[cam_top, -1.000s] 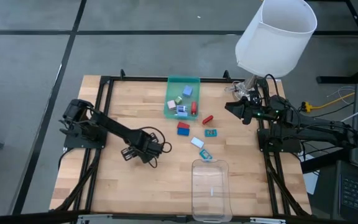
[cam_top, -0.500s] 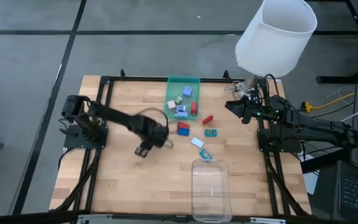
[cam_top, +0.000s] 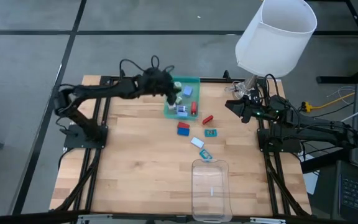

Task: Pick & Place Office items
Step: Put the green charger adapter into the green bin, then put the top blue digital timer into the transparent bin

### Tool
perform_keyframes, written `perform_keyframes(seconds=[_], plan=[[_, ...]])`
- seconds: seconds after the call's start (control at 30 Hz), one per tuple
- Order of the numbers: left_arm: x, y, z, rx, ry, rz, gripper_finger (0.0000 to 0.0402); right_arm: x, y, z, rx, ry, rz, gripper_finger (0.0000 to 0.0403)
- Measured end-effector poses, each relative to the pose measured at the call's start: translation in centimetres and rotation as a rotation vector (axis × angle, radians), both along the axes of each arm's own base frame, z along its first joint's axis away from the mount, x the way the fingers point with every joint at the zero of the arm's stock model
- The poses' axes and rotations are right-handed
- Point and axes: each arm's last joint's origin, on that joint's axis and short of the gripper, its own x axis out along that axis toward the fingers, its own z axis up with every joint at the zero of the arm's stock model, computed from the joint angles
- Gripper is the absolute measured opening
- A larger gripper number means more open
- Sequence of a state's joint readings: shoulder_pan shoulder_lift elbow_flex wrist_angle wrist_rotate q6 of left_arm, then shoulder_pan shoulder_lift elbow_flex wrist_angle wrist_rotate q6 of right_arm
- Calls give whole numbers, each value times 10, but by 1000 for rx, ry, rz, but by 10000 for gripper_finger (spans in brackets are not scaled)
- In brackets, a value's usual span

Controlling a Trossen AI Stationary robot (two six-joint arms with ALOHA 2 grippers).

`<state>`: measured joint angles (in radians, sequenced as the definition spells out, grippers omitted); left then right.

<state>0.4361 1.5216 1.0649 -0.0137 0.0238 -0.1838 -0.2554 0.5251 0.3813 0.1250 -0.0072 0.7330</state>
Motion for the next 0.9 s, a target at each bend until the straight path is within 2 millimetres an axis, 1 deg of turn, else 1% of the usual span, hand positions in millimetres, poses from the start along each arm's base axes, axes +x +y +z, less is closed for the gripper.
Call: perform_keyframes(seconds=[0.1,0.2,0.27,0.33,0.4,0.47,0.53,0.6,0.67,0.77,0.9], plan=[[3,27,-20,-55,-8,81,144,0,0,0,0,0,-1,201],[7,46,-51,-174,22,97,144,0,0,0,2,-1,-1,201],[11,53,-71,-263,37,90,144,0,0,0,10,-3,-1,201],[14,56,-86,-356,28,98,148,0,0,0,11,-3,-1,201],[17,57,-92,-430,0,107,185,0,0,0,11,-2,-1,201],[20,59,-91,-462,-58,109,236,0,0,0,15,-3,-13,201],[24,61,-82,-454,-157,111,281,0,0,0,17,-4,-16,201],[25,64,-70,-447,-261,116,310,0,0,0,24,-7,-16,201],[25,68,-54,-429,-388,122,322,0,0,0,29,-9,-16,201],[23,73,-34,-403,-538,140,327,0,0,0,31,-10,-16,201],[17,73,-21,-387,-578,156,326,0,-1,0,-12,2,-24,201]])
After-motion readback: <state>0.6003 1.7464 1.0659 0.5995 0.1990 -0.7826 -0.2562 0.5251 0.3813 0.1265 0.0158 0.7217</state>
